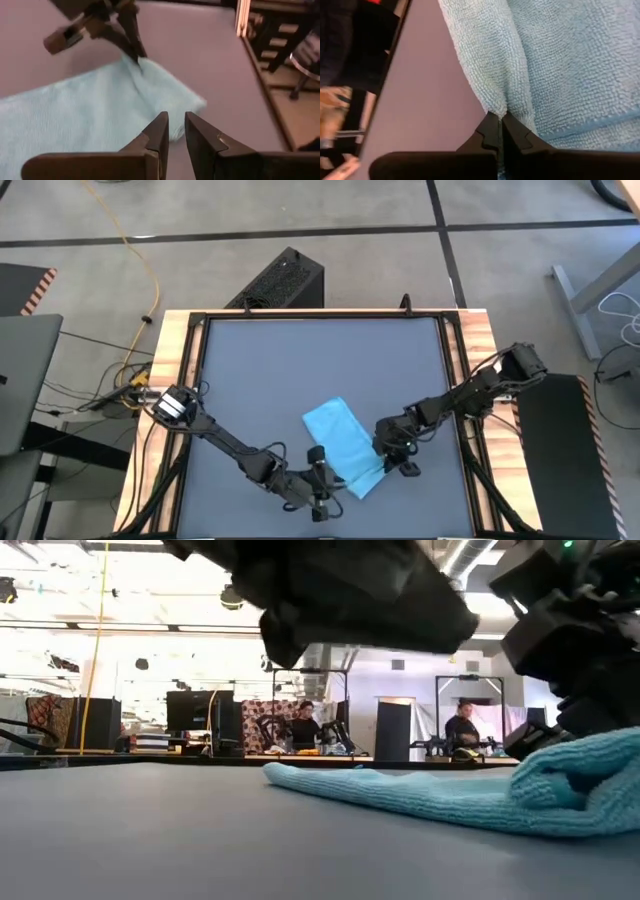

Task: Roll towel into tight, uniform cylinder
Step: Roll the blue microfiber cloth

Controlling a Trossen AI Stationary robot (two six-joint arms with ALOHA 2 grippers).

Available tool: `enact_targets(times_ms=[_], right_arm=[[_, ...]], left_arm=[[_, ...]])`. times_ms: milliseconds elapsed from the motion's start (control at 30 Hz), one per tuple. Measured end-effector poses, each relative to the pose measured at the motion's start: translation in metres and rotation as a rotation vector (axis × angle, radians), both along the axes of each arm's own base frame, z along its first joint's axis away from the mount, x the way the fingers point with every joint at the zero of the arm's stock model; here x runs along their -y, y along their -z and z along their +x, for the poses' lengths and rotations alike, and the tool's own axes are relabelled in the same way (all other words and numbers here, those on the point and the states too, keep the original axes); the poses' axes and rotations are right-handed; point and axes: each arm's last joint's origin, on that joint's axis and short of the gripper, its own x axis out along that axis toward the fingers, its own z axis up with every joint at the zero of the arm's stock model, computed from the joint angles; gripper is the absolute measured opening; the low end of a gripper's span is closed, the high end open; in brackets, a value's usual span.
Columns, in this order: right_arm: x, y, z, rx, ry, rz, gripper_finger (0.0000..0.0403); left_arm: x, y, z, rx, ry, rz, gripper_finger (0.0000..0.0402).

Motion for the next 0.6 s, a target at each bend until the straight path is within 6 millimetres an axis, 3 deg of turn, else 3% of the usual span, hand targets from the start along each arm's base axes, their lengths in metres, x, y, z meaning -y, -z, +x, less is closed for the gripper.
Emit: enact_targets(times_ms=[333,600], right_arm=[[0.010,-0.011,0.013,-0.061,0.089,0.111,0.0019],[0.018,-0.010,0.015,-0.092,0.146,0.090,0.0019]], left_arm=[[-0.001,0.023,0.016,0.048,0.026,-0.187,0.0079],[-0.013,0.025,0.022,0.043,-0.013,-0.212,0.0114]])
